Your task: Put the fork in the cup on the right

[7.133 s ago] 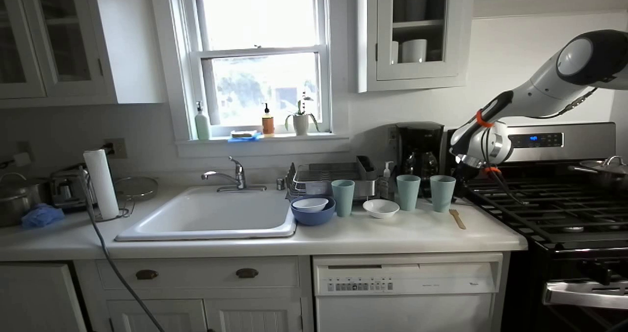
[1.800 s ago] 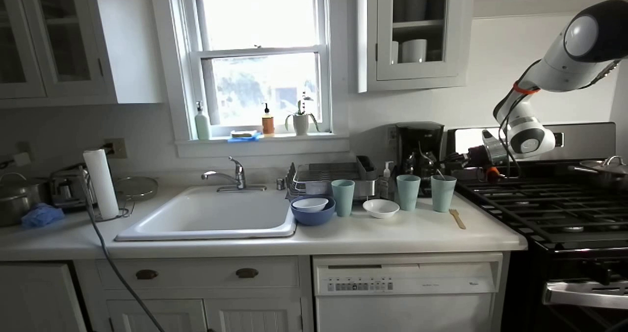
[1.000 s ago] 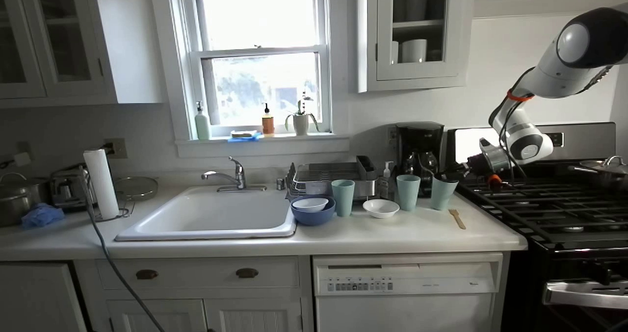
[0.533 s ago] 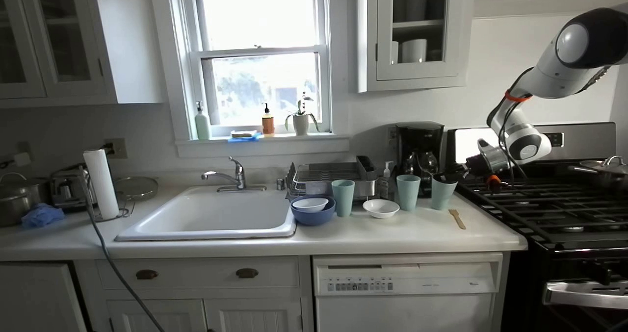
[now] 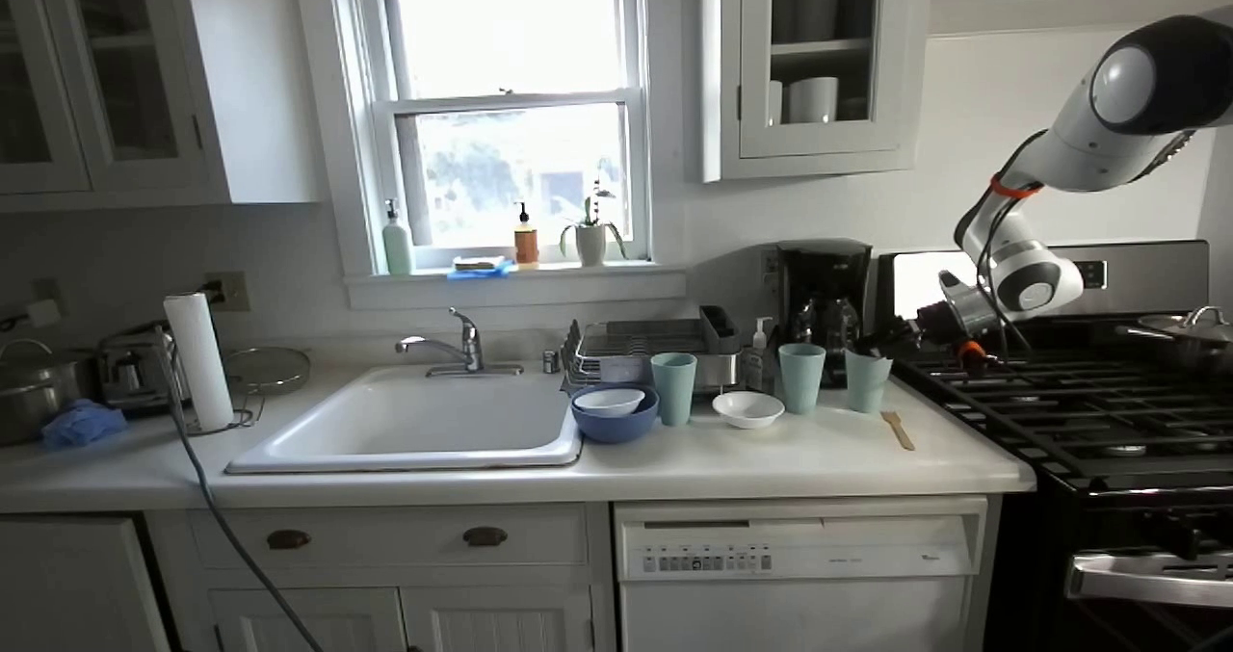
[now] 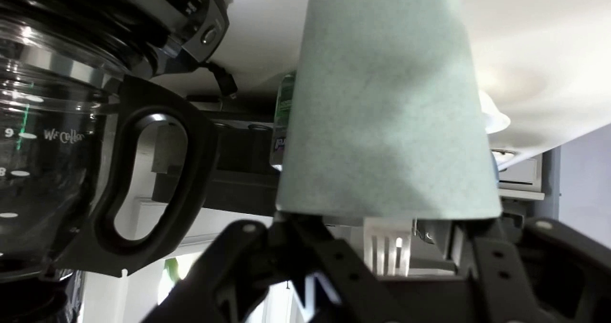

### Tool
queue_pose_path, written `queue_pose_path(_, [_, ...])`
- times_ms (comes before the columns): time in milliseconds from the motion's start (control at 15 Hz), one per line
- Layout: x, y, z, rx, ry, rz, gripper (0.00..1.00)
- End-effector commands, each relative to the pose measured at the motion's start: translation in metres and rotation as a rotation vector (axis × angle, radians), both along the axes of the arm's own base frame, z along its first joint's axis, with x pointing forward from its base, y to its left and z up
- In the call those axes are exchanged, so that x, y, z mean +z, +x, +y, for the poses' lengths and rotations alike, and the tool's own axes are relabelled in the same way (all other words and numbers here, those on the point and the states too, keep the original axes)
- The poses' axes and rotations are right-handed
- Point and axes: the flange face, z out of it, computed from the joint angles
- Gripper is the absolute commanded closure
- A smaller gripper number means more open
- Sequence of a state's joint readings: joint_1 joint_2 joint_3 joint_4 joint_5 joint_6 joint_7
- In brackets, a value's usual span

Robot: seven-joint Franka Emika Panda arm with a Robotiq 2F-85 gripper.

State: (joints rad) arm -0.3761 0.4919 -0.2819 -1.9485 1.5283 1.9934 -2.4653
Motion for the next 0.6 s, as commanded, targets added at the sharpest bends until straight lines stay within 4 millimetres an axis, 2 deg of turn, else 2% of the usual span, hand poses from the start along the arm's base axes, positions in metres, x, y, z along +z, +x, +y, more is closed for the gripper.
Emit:
queue_pose_path(0, [0.004, 0.008, -0.002, -0.004, -0.034, -0.004, 0.25])
queue_pose_path(400, [0.016, 0.007, -0.003, 0.006, -0.042, -0.010, 0.16])
queue_pose_path(533, [0.018, 0.005, -0.003, 0.008, -0.042, -0.011, 0.22])
